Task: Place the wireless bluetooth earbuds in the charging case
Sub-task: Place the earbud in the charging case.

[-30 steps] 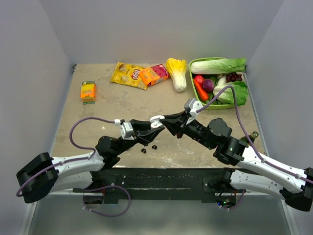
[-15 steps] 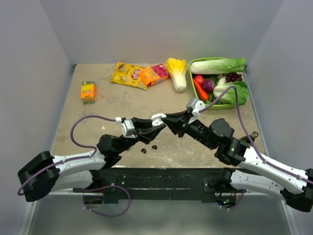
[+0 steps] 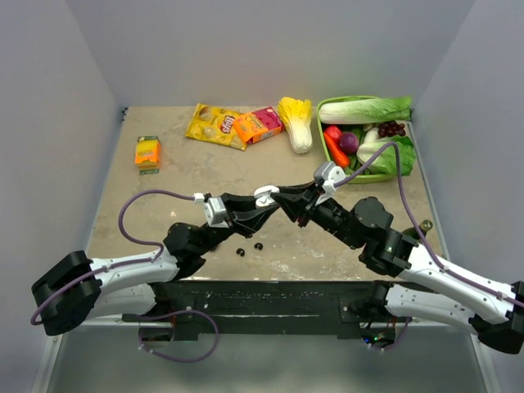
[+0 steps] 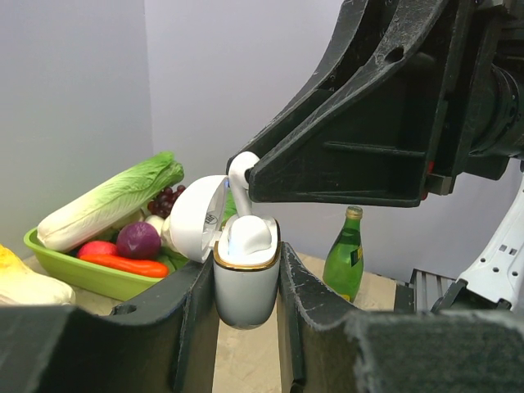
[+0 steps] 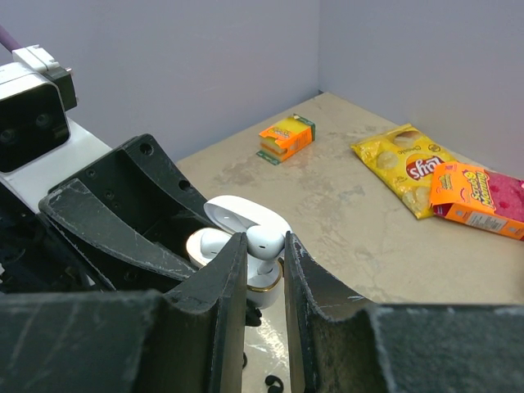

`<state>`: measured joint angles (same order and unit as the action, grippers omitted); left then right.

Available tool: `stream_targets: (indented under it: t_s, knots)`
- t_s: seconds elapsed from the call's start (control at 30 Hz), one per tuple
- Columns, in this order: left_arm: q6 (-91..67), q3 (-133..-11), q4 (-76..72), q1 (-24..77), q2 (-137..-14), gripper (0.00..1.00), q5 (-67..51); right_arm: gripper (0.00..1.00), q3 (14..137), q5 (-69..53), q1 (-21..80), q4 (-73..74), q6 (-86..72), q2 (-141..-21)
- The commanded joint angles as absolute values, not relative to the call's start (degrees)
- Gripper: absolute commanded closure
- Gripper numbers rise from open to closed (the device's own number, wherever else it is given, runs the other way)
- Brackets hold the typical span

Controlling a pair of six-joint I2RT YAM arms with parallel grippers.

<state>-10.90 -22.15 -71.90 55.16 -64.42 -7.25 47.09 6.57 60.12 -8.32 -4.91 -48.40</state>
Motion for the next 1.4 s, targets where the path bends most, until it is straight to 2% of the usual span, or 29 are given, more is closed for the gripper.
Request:
stream_targets:
  t_s: [0.0, 0.17, 0.6, 0.7, 0.93, 1.13, 1.23, 1.37]
  knots:
    - [-10.8, -26.3, -83.9, 55.5, -64.9, 1.0, -7.8, 1.0, 47.7, 0.2, 62.5, -3.3, -6.1, -50.5]
    - [-10.8, -26.5, -84.0, 55.5, -65.2, 1.0, -7.8, 1.0, 48.0, 0.2, 62.5, -2.6, -5.9, -51.0]
    - [-10.9, -26.7, -84.3, 55.5, -66.0, 1.0, -8.0, 0.86, 48.9, 0.3, 62.7, -2.4, -6.2, -51.2]
    - [-11.0, -26.8, -84.4, 55.5, -66.4, 1.0, -7.8, 0.87, 49.0, 0.2, 62.7, -2.4, -6.3, -51.2]
    - [-11.4, -28.4, -82.4, 55.5, -67.2, 1.0, -7.8, 0.96, 49.4, 0.2, 62.9, -2.1, -6.2, -51.2]
    - [-11.7, -29.1, -82.6, 55.5, -67.9, 1.0, -8.4, 0.97, 49.8, 0.2, 63.0, -1.6, -5.9, -51.9]
    - [-11.9, -28.9, -83.0, 55.5, -68.1, 1.0, -8.5, 0.94, 49.8, 0.2, 62.9, -1.5, -6.0, -52.0]
    - [-11.8, -28.8, -83.0, 55.5, -68.1, 1.0, -8.4, 0.77, 49.8, 0.2, 62.9, -1.4, -6.3, -51.6]
